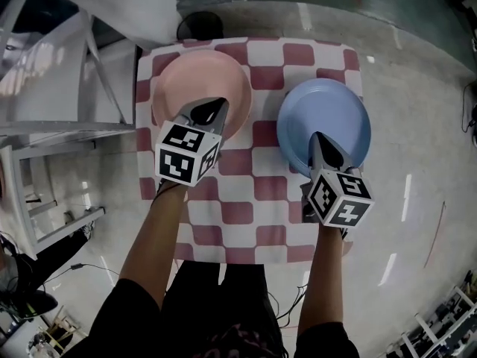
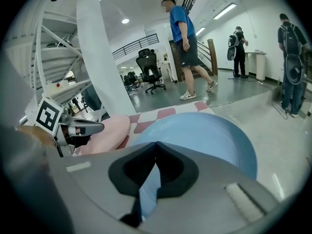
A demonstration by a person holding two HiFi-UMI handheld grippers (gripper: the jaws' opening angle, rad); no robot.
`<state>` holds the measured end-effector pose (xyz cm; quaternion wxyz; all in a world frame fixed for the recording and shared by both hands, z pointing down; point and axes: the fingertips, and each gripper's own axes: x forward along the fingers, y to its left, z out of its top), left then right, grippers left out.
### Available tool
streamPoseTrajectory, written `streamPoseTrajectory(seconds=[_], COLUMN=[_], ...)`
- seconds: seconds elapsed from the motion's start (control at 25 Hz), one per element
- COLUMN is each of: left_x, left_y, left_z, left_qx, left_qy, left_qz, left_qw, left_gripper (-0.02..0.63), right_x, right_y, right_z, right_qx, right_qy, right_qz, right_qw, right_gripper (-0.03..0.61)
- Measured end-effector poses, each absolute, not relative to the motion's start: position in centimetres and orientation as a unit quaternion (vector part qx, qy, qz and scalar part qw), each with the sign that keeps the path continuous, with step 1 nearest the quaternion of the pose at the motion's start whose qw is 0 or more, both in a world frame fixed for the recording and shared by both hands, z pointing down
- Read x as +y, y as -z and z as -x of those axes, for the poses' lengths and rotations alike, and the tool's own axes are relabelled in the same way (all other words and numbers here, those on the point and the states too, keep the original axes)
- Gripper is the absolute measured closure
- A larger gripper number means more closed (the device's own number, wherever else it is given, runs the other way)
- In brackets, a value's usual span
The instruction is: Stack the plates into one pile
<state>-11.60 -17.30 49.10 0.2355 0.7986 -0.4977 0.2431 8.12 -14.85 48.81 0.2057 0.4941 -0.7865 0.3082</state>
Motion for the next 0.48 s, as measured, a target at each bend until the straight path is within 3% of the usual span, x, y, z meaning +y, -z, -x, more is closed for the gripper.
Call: streamPoseTrajectory(seconds=[0.48], left_x=[-16.0], left_y=[-48.9], left_z=[18.9], left_qx=[-0.534], left_qy=[-0.229], left_qz=[-0.775], left_qw=[0.246], left_gripper=[0.617], right_x=[-15.4], right_y=[-48.6], right_z=[3.7], right_qx=[-0.821], right_qy=[-0.337], right_qz=[-0.417], right_qw=[0.197], right_gripper=[0.578])
